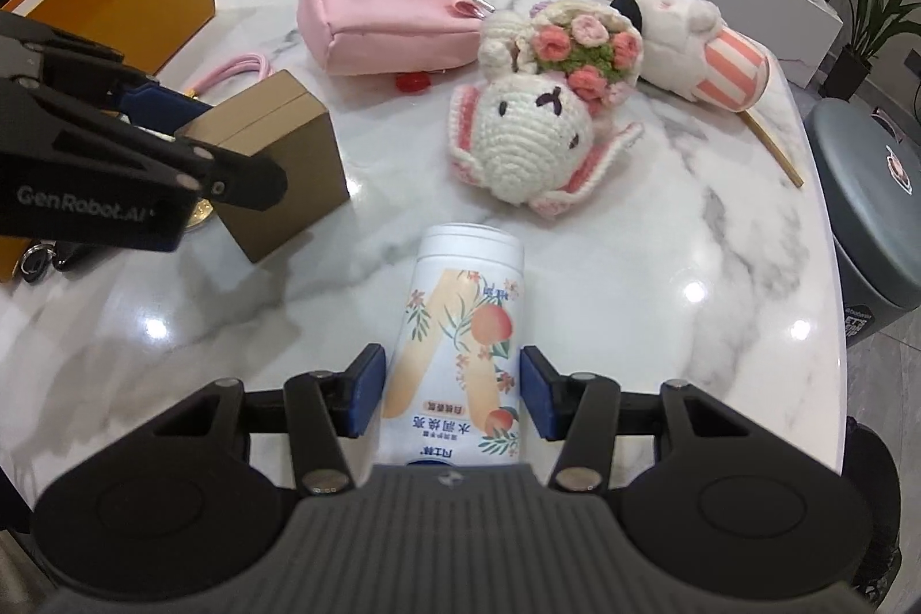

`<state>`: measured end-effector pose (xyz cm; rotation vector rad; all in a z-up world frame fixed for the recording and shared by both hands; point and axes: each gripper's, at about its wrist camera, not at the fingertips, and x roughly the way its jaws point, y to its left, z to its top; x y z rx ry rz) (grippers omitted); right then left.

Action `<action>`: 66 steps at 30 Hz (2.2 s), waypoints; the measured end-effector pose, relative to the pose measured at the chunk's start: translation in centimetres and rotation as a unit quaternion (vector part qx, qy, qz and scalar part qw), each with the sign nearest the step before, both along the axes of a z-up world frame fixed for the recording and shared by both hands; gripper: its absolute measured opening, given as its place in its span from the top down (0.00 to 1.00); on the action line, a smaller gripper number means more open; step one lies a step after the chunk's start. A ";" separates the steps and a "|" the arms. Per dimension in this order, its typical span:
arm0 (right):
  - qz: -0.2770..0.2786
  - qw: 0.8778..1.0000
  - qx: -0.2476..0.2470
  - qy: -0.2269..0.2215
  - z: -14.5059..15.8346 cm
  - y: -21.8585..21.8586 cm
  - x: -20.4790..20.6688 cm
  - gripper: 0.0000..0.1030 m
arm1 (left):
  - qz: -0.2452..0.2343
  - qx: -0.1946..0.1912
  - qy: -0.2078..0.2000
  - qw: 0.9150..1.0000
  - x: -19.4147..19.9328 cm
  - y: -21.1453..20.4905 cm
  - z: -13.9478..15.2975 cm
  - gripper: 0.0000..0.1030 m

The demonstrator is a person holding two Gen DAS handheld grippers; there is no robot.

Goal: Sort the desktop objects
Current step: 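Grasp brown cardboard box with left tool while right tool grasps white peach-print can, then carry cardboard box with left tool while right tool carries white can to white box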

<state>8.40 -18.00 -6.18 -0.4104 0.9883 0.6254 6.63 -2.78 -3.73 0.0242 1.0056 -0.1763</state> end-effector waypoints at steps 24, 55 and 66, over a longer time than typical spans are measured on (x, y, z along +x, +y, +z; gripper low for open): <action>-0.020 1.000 0.019 -0.008 -0.6 0.3 0.8 0.29 | 0.009 0.028 0.020 0.999 0.7 -1.5 -2.0 0.48; -0.039 0.996 0.070 -0.042 5.1 1.6 0.8 1.00 | 0.017 -0.026 -0.030 0.999 -2.8 2.6 4.6 0.49; 0.008 1.000 0.021 -0.014 3.3 2.9 -0.9 0.57 | 0.021 -0.023 -0.031 0.999 -3.6 4.6 4.9 0.49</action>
